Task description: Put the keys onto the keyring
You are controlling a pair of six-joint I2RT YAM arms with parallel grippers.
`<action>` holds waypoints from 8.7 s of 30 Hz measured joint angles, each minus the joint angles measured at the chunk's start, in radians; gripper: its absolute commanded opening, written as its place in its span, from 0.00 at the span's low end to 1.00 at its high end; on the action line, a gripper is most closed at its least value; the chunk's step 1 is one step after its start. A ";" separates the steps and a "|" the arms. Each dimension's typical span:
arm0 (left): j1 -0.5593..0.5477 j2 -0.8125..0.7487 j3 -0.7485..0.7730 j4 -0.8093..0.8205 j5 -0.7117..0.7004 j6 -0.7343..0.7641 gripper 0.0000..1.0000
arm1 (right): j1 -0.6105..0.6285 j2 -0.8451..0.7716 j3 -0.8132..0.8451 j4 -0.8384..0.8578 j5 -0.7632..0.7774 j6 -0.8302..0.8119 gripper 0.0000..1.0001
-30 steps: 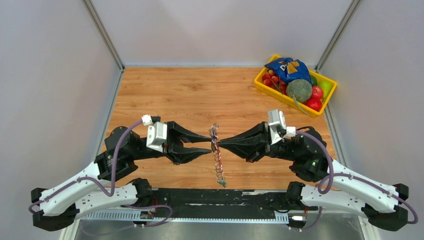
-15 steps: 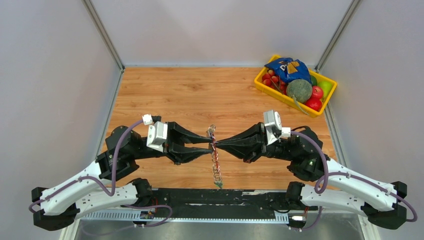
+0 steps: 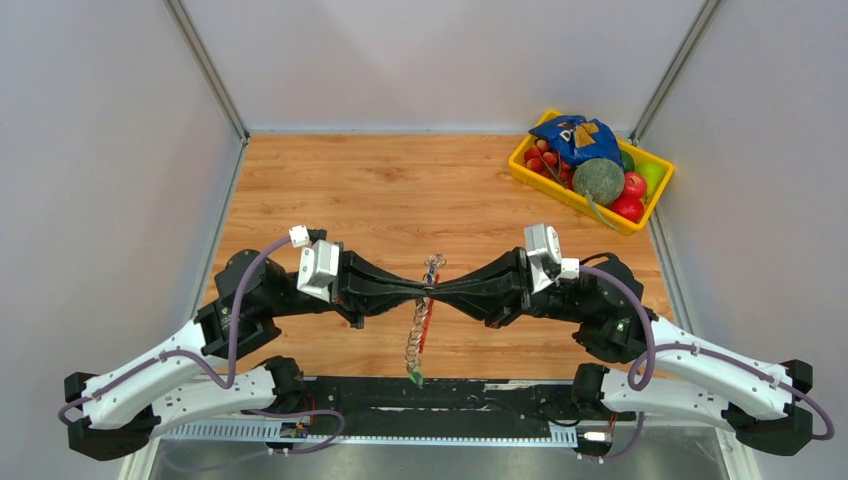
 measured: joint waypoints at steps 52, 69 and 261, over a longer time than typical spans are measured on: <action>0.000 0.262 0.349 -0.813 -0.026 0.182 0.00 | 0.009 0.220 0.435 -0.981 0.036 -0.266 0.30; 0.000 0.267 0.362 -0.867 -0.026 0.203 0.00 | 0.009 0.264 0.432 -0.963 -0.043 -0.289 0.29; -0.003 0.183 0.317 -0.734 -0.130 0.176 0.00 | 0.114 0.046 0.315 -0.729 0.248 -0.146 0.38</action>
